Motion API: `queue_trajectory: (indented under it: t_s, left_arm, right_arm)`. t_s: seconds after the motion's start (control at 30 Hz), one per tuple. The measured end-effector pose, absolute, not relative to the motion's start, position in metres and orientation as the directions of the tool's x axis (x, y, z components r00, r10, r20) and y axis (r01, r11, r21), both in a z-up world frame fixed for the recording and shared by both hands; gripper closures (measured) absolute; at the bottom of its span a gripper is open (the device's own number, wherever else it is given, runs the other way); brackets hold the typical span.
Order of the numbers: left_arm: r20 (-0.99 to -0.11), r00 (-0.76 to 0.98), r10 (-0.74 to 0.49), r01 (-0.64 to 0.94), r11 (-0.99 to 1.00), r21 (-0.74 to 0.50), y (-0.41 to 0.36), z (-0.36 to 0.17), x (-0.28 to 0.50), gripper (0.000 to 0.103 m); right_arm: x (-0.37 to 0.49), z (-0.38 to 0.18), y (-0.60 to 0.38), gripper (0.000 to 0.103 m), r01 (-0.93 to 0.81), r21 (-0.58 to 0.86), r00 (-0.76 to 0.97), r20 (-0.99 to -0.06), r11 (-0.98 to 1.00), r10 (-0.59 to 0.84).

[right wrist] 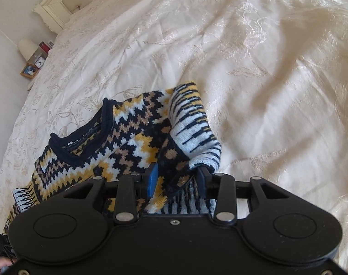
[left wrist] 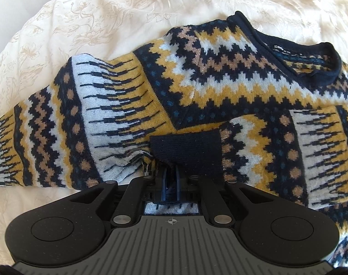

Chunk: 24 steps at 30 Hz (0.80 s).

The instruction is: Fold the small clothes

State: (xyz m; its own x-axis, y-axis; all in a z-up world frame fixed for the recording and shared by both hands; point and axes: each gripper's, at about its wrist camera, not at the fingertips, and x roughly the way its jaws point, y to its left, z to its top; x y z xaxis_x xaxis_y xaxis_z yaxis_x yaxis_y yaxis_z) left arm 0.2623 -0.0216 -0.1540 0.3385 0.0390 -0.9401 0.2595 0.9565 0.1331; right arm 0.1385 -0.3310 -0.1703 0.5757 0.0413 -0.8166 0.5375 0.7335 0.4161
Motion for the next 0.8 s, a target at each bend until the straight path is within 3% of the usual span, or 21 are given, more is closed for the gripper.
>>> queue_trajectory:
  t_s: [0.27,0.33,0.4,0.57,0.67,0.77,0.8]
  left_arm:
    - [-0.94,0.338,0.039,0.264,0.955,0.134,-0.021,-0.155,0.263,0.095]
    - [-0.941,0.337,0.038,0.264,0.955,0.133,-0.021,-0.155,0.263,0.095]
    - [-0.941,0.335,0.036,0.266,0.955,0.131,-0.021,-0.155,0.263,0.095]
    - [-0.942,0.333,0.035,0.265,0.955,0.13,-0.019,-0.155,0.265,0.095]
    - [-0.943,0.332,0.034,0.258,0.958,0.125,-0.018,-0.155,0.265,0.095]
    - [-0.942,0.334,0.034,0.259,0.958,0.127,-0.017,-0.155,0.265,0.095]
    - [-0.941,0.336,0.035,0.261,0.957,0.128,-0.018,-0.155,0.264,0.095]
  right_arm:
    - [0.144,-0.189,-0.341,0.052,0.615,0.5,0.592,-0.803,0.61,0.061]
    - [0.141,-0.182,-0.341,0.059,0.669,0.428,0.577,-0.814,0.608,-0.063]
    - [0.14,-0.172,-0.335,0.088,0.696,0.322,0.548,-0.816,0.642,-0.184]
    - [0.138,-0.176,-0.321,0.087,0.684,0.222,0.476,-0.858,0.695,-0.194]
    - [0.13,-0.176,-0.323,0.082,0.7,0.224,0.44,-0.883,0.678,-0.163]
    - [0.124,-0.173,-0.325,0.046,0.728,0.164,0.374,-0.909,0.665,-0.185]
    - [0.12,-0.17,-0.326,0.045,0.734,0.148,0.363,-0.91,0.663,-0.199]
